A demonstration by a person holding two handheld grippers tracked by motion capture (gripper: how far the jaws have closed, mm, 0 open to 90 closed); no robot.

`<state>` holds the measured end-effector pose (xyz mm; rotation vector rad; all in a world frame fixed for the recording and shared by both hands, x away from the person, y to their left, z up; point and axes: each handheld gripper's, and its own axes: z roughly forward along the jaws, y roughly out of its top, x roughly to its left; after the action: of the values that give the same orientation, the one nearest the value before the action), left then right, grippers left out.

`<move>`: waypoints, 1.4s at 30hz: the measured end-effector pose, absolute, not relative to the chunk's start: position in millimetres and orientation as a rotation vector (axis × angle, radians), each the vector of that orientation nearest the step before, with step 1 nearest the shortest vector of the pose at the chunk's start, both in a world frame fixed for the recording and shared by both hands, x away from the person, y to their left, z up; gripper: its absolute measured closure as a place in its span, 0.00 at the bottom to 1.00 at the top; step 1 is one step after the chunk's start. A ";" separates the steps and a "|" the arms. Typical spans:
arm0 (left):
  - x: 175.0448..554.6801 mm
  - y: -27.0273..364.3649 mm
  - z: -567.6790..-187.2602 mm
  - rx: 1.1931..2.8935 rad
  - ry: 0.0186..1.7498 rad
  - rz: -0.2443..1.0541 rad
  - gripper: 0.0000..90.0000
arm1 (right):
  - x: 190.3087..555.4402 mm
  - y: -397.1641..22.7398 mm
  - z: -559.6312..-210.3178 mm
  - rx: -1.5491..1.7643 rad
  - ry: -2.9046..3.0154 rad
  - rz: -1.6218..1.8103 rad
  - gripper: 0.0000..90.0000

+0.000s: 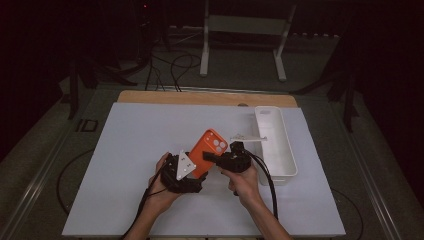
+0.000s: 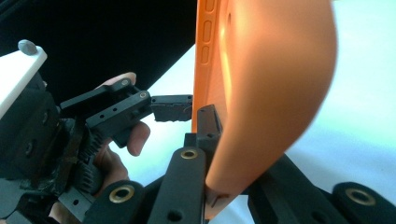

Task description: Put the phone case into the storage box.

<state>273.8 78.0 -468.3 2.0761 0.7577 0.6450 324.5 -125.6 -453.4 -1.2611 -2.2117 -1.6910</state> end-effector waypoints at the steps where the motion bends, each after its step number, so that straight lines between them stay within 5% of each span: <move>1: 273.9 77.7 -468.4 2.073 0.762 0.646 0.18 | 324.0 -125.1 -453.0 -1.265 -2.217 -1.693 0.97; 17: 276.2 80.3 -467.2 2.045 0.816 0.620 0.08 | 322.0 -125.9 -449.9 -1.285 -2.265 -1.710 0.97; 42: 285.7 100.9 -459.1 2.000 0.823 0.441 0.07 | 316.9 -134.5 -445.5 -1.198 -2.393 -1.706 0.96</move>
<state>285.7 100.9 -459.1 2.0004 0.8227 0.4412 316.9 -134.5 -445.5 -1.1984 -2.3933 -1.7056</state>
